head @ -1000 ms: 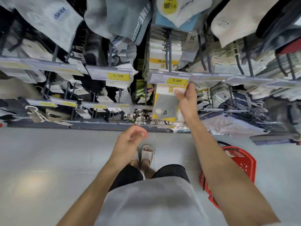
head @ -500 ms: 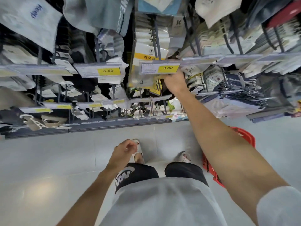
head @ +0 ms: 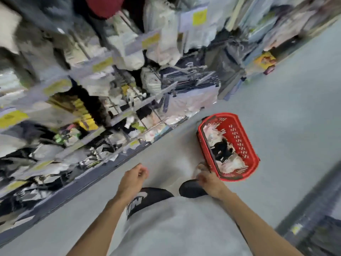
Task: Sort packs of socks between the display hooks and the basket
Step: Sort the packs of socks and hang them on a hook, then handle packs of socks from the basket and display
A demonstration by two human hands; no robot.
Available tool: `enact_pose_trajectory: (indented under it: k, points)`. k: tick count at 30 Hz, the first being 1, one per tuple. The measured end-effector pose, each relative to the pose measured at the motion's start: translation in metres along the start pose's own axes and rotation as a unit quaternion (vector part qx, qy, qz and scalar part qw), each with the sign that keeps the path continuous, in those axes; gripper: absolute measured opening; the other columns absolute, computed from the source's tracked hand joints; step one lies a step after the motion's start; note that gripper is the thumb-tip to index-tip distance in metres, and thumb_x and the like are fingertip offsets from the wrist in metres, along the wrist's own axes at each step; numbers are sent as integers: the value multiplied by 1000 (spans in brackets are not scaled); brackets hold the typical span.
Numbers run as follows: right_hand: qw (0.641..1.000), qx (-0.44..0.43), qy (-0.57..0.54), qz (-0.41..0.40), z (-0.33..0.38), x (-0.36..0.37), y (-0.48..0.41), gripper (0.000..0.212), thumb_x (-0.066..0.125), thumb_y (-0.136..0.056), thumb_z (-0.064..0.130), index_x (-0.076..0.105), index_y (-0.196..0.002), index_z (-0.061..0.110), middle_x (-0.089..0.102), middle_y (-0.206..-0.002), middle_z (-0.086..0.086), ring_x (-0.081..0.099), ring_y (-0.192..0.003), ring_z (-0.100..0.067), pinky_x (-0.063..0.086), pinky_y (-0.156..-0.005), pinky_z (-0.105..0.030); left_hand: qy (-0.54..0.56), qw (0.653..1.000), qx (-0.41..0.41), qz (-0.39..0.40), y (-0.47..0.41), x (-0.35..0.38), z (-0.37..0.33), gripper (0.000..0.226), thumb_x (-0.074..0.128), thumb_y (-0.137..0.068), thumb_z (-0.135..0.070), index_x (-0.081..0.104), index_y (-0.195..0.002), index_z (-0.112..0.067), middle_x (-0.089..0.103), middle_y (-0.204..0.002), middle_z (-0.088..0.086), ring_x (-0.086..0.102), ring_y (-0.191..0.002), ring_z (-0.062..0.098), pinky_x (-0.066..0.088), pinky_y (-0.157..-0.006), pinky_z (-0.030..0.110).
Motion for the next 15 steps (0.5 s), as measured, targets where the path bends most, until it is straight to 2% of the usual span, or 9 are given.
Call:
enact_pose_trajectory:
  k: [2, 4, 6, 8, 10, 12, 14, 15]
  points:
    - [1000, 2, -16, -15, -56, -24, 3, 30, 54, -95, 11, 59, -125, 7, 57, -136, -15, 54, -126, -27, 38, -109, -31, -62, 997, -9, 41, -19, 49, -28, 22, 62, -97, -22, 60, -79, -35, 74, -96, -6, 70, -92, 13, 55, -89, 37]
    - [998, 39, -48, -15, -109, -49, 2, 31, 54, -96, 16, 61, -126, 15, 64, -131, -10, 58, -121, -25, 39, -101, -25, -117, 988, -34, 92, -36, 100, -50, 19, 62, -96, -20, 62, -79, -30, 74, -90, -2, 69, -85, 15, 54, -88, 35]
    - [993, 61, -94, -40, -156, -74, -3, 31, 54, -96, 19, 62, -126, 18, 66, -128, -9, 60, -119, -28, 42, -98, -31, -141, 977, -69, 142, -51, 149, -70, 20, 58, -98, -19, 63, -78, -21, 74, -87, 5, 70, -84, 25, 54, -87, 39]
    - [987, 100, -113, -54, -199, -91, -11, 34, 53, -98, 22, 59, -131, 18, 65, -129, -12, 59, -119, -33, 44, -96, -36, -162, 965, -84, 186, -62, 191, -97, 22, 55, -99, -18, 62, -78, -16, 74, -87, 10, 70, -82, 32, 55, -77, 37]
    - [980, 130, -139, -56, -235, -99, -24, 36, 53, -98, 22, 57, -132, 17, 64, -129, -14, 58, -118, -33, 46, -96, -38, -159, 960, -78, 218, -72, 229, -131, 22, 54, -99, -13, 61, -78, -13, 68, -79, 9, 63, -72, 27, 50, -60, 29]
    - [974, 145, -168, -49, -258, -98, -42, 32, 54, -97, 21, 59, -128, 14, 66, -126, -13, 60, -116, -32, 47, -95, -37, -109, 965, -69, 228, -86, 265, -163, 23, 53, -100, -7, 61, -80, -14, 64, -79, 9, 56, -75, 23, 47, -67, 32]
    - [970, 151, -184, -40, -272, -95, -66, 30, 55, -97, 22, 60, -125, 14, 69, -121, -11, 61, -114, -31, 47, -92, -36, -80, 967, -58, 236, -107, 298, -189, 18, 53, -99, -9, 62, -86, -18, 66, -89, 11, 60, -83, 24, 49, -81, 42]
    - [968, 153, -195, -38, -276, -92, -79, 28, 55, -97, 23, 61, -123, 15, 69, -118, -10, 61, -112, -31, 47, -89, -35, -78, 965, -50, 246, -121, 313, -198, 18, 54, -98, -10, 64, -86, -19, 68, -92, 13, 63, -85, 24, 49, -83, 41]
Point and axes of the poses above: each hand's wrist, its own y-axis away from the middle knuckle, its own x-axis out of the palm, z = x × y, the point moved 5 cm from there along -y, towards the middle knuckle
